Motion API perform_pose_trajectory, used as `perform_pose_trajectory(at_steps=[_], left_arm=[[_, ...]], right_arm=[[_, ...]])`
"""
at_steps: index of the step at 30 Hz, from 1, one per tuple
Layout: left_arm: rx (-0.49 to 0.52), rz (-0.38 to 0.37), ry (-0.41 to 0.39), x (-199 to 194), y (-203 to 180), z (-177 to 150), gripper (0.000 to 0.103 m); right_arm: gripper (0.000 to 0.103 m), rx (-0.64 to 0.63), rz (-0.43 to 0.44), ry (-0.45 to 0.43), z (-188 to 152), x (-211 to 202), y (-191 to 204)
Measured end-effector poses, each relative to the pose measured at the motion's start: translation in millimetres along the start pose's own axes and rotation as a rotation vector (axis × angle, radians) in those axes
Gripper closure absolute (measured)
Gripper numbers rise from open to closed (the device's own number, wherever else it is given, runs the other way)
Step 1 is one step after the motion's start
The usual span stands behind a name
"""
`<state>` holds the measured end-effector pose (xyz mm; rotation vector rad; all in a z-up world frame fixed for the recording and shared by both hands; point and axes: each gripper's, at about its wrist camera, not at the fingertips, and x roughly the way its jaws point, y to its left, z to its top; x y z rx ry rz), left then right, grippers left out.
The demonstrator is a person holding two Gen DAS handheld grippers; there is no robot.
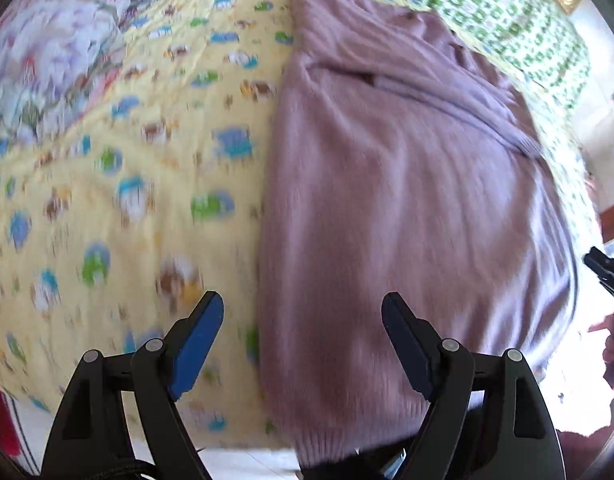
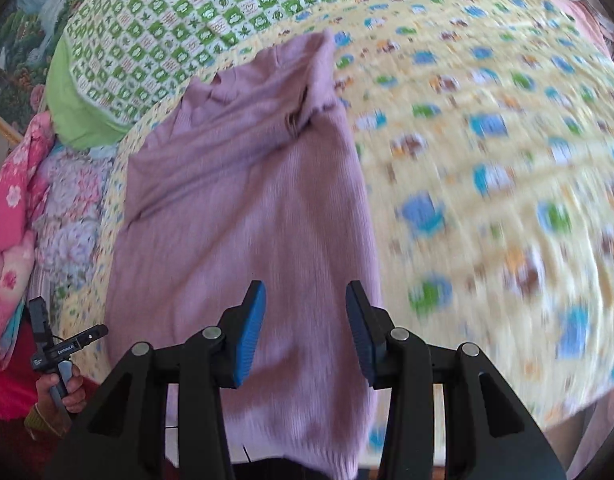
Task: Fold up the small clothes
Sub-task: 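Grasp the ribbed hem with both grippers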
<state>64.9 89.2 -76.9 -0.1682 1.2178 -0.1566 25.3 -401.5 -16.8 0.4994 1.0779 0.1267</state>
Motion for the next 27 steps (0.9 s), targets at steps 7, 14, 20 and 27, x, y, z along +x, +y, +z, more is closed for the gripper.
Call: perform_pose_trajectory(at_steps=[7,14,20,27], left_arm=[[0.038,-0.067,0.083,3,0,-63,0.021],[0.067,-0.079,0.102,19,-9,-93,0.019],[0.028,-0.109,0.088,20,-9,-93,0.020],[0.042,-0.143,0.088,11,-3,-91,0.048]], right_arm=[[0.060,-0.005,0.037,0.065,-60,-8,-15],[0.059,-0.019,0.065,0.132,-93,-7,-29],[0.059,-0.022,0.092,0.142,-102,-1,-33],[0.059,-0.047,0.120,0.166,-114,9,-27]])
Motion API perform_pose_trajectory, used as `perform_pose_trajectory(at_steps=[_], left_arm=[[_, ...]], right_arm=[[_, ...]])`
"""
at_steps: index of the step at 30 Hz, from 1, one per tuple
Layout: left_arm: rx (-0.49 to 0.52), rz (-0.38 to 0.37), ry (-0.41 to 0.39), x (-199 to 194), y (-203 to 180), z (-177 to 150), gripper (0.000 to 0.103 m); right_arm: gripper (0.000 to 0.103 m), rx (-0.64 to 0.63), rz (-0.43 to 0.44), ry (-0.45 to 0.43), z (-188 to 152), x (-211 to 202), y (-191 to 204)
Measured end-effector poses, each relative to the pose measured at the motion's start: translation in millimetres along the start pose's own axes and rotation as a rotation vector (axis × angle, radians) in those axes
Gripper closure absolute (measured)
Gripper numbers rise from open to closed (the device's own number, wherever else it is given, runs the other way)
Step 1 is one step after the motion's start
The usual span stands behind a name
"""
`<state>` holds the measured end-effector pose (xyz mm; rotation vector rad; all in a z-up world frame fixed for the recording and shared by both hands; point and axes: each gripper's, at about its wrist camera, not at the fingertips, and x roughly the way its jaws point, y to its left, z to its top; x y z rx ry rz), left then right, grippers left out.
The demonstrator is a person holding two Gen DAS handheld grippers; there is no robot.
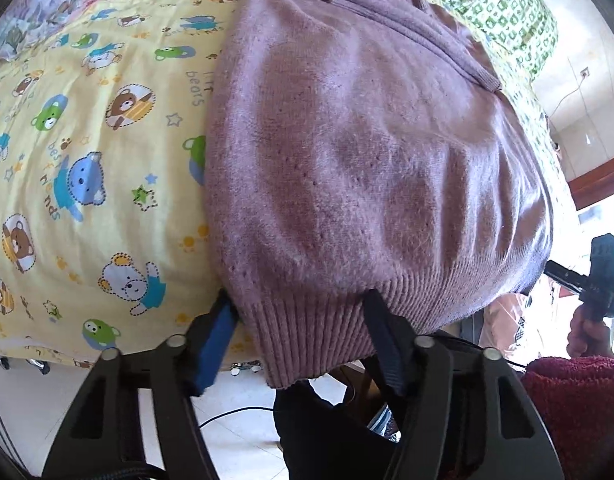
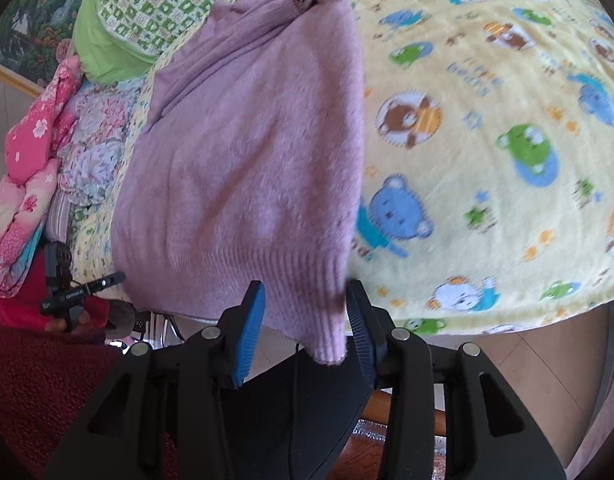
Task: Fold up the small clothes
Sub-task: 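Grasp the ribbed hem with both grippers, then lift the hem with both grippers and fold it toward the collar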
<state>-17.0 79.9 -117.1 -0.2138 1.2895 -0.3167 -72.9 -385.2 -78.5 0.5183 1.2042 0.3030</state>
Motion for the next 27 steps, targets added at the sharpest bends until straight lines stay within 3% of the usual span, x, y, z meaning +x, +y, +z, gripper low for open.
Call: perform_pose_trajectory(at_steps=[2,3,4,5,12,18,27], left_arm=[[0.015,-0.004,0.002,3,-9,2,0.073],[0.024,0.005,0.006,4,-12,3,0.078],[0.037,0.007,0.011,5,-14,3,0.086],[0.046,0.006,0.010,6,-13,2,0.089],[0.090,-0.023,-0.035,-18,-10,-8,0.095],[0.054,-0.093,-0.071,-39,-6,-3,0.096],[0.030,-0.199,-0.230,-95,-20,54,0.098]], right_arm=[[0.058,-0.009,0.000,-0.014,-2,1,2],[0.058,-0.009,0.004,-0.016,-3,2,2],[0.072,-0.013,0.006,-0.012,-4,2,1],[0.097,-0.013,0.008,-0.001,-4,3,1],[0.097,0.031,0.065,-0.010,-13,-19,-11],[0.097,0.051,0.170,-0.029,-3,-27,1],[0.097,0.026,0.299,-0.186,52,-58,38]])
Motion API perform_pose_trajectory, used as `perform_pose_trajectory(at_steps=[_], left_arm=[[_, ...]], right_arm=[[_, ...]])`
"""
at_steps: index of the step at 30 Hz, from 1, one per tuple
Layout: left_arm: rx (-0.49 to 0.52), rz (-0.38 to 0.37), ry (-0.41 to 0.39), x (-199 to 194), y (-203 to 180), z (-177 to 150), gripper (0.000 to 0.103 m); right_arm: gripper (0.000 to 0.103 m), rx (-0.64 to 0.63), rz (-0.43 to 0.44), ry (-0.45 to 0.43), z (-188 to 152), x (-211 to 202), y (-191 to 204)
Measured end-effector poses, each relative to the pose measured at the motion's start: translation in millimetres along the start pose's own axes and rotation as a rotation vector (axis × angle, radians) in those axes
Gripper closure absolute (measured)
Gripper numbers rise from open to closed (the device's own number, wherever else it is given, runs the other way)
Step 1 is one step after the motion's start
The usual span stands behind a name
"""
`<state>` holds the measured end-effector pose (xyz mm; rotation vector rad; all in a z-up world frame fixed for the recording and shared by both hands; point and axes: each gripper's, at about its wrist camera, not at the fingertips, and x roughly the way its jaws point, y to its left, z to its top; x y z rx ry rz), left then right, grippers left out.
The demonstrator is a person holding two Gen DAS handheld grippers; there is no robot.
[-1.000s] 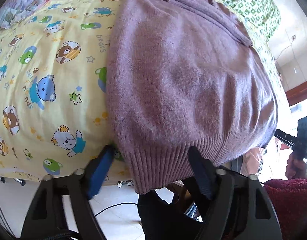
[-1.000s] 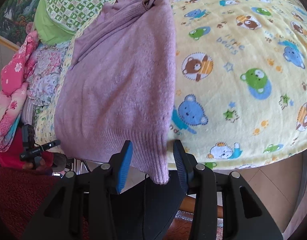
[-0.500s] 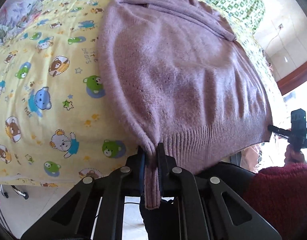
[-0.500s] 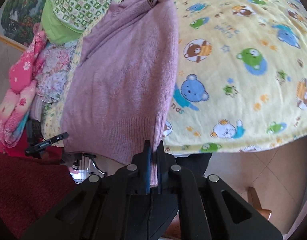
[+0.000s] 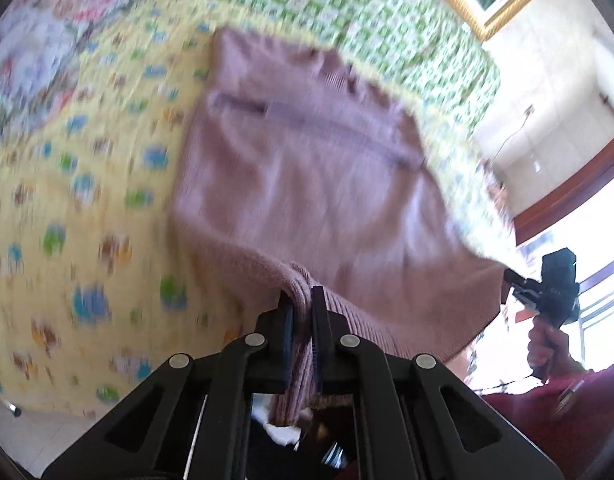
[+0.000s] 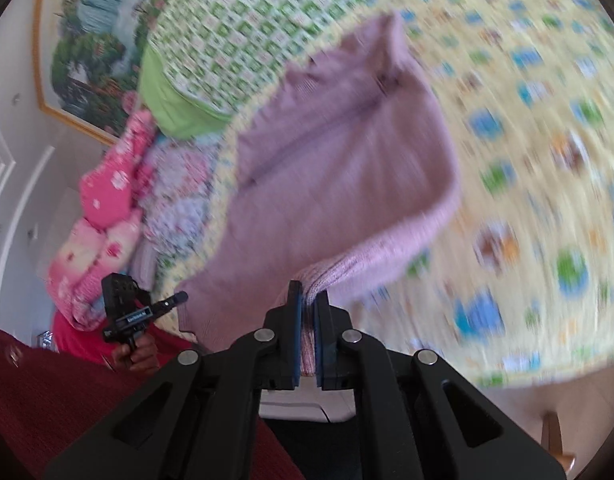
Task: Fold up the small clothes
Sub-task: 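Lift the hem with both grippers and fold it toward the collar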
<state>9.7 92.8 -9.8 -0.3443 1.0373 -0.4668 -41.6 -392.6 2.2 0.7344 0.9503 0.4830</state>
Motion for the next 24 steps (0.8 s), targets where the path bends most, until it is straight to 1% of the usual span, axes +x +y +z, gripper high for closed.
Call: perform_pose_trajectory(at_steps=[4,7,10,12,14,17,19,24], left_arm=[[0.019,-0.024,-0.090,-6,-8,50,0.098],[0.015,-0.017,-0.150,-1,-9,93,0.098],[-0.001,-0.003,-0.205,8,-4,134,0.098],[-0.011,0.008,-0.222,17,0,155,0.098],[-0.015,0.015,-0.229,34,2,182,0.098],[-0.017,0.034,-0.222,62,7,213,0.099],[-0.032,0.048,-0.208,83,13,232,0.099],[-0.063,0.081,-0.193,123,30,275,0.099]], right_arm=[[0.097,-0.021,0.041,-0.090,38,-1,15],[0.097,-0.022,0.051,-0.153,73,5,17],[0.097,-0.015,0.048,-0.206,108,15,13],[0.097,-0.005,0.022,-0.238,134,25,6],[0.097,0.017,-0.009,-0.265,158,35,-3],[0.097,0.044,-0.045,-0.276,193,55,-18],[0.097,0.045,-0.073,-0.265,218,72,-25],[0.097,0.041,-0.098,-0.239,269,107,-42]])
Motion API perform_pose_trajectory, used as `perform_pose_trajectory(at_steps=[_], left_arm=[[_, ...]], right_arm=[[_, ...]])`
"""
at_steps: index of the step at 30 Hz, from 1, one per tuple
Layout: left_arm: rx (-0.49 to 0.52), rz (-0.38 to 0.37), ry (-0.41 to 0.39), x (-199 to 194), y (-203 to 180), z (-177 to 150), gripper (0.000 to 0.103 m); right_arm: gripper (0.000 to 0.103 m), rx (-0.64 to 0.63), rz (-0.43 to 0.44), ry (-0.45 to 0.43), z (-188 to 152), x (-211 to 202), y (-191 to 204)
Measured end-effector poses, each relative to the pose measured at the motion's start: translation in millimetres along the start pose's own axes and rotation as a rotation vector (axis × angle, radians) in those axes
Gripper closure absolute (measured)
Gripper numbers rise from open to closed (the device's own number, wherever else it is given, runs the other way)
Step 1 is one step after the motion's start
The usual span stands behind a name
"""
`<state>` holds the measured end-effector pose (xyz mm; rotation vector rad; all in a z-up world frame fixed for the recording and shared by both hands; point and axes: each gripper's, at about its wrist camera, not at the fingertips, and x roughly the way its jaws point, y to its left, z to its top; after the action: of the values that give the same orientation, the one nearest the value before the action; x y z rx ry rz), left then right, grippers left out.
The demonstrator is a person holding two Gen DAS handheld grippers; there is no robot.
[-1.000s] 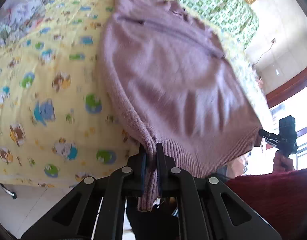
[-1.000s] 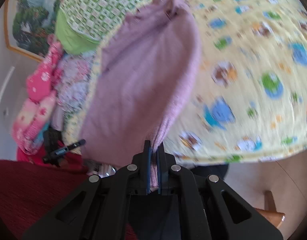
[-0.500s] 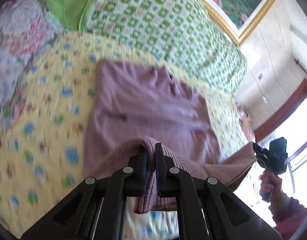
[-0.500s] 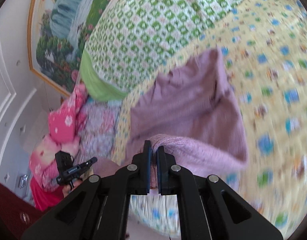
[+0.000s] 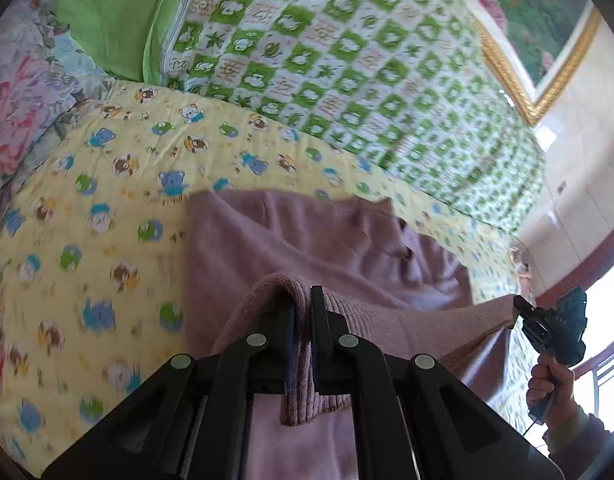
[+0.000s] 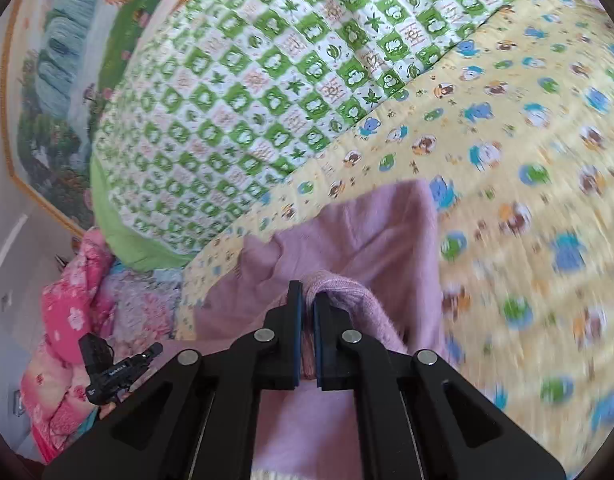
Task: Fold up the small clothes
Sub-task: 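Lift the hem with both grippers and fold it toward the collar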
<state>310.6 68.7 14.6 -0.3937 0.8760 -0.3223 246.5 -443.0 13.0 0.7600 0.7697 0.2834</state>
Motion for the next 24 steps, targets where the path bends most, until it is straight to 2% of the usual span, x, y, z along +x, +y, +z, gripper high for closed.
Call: perform_pose_trajectory(at_steps=[9,17,20,22,23,24], left_arm=[[-0.072,0.044,0.033,70,24,35,0.099],[-0.104,0.084,0.039,117,34,53,0.098],[-0.101,0.108,0.064,129,36,53,0.098],[-0.118,0.095,0.066,127,36,54,0.096],[-0.123,0.091,0.065,124,36,54,0.094],[-0.126,0.081,0.061,118,34,54,0.093]], right_arm=[[0.097,0.032,-0.060,0.056,38,68,-35],[0.097,0.062,-0.128,0.067,50,101,-57],[0.096,0.060,-0.155,0.089,50,110,-61],[0.093,0.080,-0.151,0.099,50,112,-63],[0.088,0.085,-0.149,0.097,51,110,-62],[0.073,0.081,-0.152,0.091,52,107,-61]])
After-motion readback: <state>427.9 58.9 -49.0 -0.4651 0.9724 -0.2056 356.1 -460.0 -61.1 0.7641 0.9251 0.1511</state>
